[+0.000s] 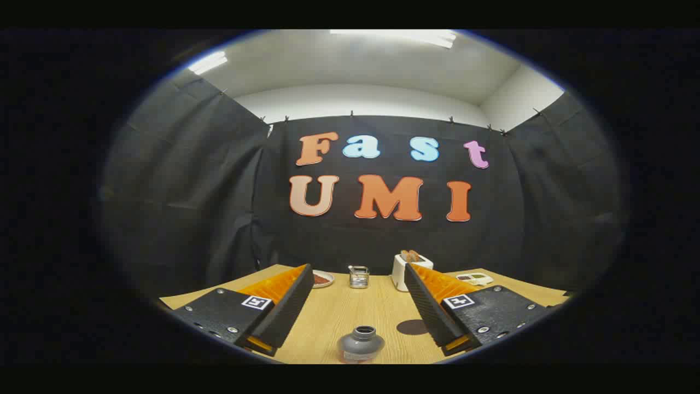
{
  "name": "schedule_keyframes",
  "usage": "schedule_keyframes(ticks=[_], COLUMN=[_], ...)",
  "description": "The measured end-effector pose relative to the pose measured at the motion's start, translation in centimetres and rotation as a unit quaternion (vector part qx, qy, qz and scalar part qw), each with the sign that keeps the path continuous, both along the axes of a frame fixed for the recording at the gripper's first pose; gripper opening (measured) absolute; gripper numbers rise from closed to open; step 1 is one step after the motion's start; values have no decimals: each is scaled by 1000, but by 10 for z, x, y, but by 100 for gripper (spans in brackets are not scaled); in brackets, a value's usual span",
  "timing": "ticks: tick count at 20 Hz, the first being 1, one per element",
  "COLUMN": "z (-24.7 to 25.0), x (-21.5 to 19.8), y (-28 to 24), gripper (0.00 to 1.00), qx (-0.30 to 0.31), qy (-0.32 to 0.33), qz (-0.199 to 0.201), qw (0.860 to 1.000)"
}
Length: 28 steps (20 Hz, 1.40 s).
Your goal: Take the bottle from table, then pour the juice into the cup, finally place the bottle on the coaster
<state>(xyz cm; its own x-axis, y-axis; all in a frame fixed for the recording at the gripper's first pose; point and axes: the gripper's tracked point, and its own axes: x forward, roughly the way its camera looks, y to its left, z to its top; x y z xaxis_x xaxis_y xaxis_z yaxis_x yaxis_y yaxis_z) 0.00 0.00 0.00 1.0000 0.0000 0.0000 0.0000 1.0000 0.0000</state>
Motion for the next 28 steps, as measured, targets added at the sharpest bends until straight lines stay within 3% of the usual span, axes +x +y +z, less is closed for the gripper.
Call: schedule_keyframes(ticks=[16,28], z=[-20,-84], x=[-10,-19], y=[-2,-4], gripper=[98,98], qx=[29,37], qy=[-3,33], qz=[-5,-17], qw=[1000,999])
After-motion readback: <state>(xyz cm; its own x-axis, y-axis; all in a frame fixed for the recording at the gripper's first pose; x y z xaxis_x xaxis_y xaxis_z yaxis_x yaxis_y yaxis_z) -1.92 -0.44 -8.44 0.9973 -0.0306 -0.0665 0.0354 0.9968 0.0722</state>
